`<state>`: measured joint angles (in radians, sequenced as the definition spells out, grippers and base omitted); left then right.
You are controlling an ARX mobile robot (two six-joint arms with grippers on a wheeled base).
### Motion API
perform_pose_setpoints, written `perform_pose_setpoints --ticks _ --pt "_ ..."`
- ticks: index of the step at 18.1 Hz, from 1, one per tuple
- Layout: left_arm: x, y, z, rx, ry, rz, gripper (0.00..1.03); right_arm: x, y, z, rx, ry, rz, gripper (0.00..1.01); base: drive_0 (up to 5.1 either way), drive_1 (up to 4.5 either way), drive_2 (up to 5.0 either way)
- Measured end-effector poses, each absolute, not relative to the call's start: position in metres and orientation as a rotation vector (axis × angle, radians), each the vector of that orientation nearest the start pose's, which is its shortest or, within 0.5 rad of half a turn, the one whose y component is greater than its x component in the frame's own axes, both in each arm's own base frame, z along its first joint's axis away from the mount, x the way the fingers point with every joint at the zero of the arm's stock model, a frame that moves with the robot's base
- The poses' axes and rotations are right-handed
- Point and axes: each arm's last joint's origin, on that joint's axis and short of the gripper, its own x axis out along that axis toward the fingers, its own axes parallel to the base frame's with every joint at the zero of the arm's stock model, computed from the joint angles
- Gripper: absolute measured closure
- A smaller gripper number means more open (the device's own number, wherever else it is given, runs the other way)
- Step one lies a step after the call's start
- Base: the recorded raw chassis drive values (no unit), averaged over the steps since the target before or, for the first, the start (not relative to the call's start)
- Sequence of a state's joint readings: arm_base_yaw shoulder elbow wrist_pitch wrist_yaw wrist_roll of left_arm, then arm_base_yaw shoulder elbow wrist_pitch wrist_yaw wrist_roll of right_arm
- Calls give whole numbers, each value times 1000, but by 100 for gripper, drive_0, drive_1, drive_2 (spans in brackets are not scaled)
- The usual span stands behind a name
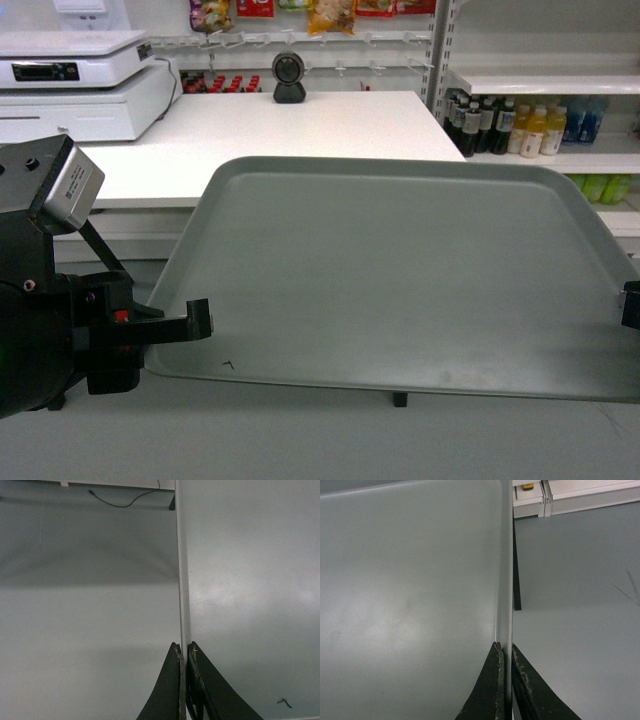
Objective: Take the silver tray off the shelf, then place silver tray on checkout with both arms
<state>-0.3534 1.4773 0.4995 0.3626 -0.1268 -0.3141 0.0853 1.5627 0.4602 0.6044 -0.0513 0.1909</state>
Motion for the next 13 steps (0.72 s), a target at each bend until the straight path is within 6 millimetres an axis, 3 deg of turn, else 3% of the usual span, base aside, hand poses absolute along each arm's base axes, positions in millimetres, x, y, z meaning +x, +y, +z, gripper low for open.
perform_pose_setpoints --ticks 5,13 --pt "247 -85 141 -160 622 -118 100 266 27 130 177 507 92 98 -4 51 -59" --pt "246 -86 141 -156 628 -120 100 266 26 130 177 509 89 98 0 416 -416"
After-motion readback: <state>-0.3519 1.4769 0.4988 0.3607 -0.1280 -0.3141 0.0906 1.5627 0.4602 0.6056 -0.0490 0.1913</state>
